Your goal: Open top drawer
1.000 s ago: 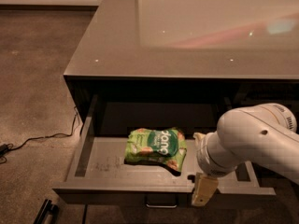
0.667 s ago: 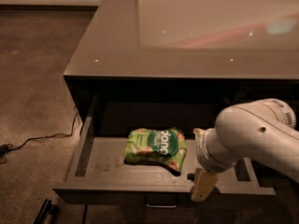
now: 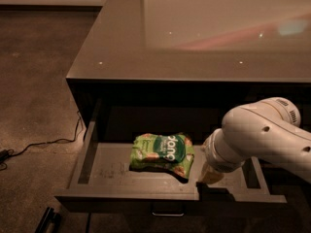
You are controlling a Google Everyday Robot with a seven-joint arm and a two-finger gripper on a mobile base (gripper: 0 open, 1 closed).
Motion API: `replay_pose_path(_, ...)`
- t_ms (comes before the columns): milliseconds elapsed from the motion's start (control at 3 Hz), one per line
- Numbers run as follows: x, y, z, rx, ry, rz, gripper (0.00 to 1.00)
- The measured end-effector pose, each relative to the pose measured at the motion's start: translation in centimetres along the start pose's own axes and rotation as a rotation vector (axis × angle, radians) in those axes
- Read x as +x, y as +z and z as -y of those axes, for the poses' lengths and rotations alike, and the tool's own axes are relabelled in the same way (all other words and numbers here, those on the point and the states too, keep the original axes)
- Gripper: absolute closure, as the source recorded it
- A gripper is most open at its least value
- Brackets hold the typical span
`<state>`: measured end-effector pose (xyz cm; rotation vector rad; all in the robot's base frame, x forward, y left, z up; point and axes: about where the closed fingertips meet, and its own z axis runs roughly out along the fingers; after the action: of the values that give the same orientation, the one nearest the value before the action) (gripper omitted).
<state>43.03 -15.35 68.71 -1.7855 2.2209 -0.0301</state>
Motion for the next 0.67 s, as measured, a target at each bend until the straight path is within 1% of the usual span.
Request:
replay_pose_path(333,0.35,0.70,0.94,-0.004,0.007,-0.011,0.63)
replay_pose_path(667,0.50,1.55,1.37,-0.025,0.002,-0.023,0.86)
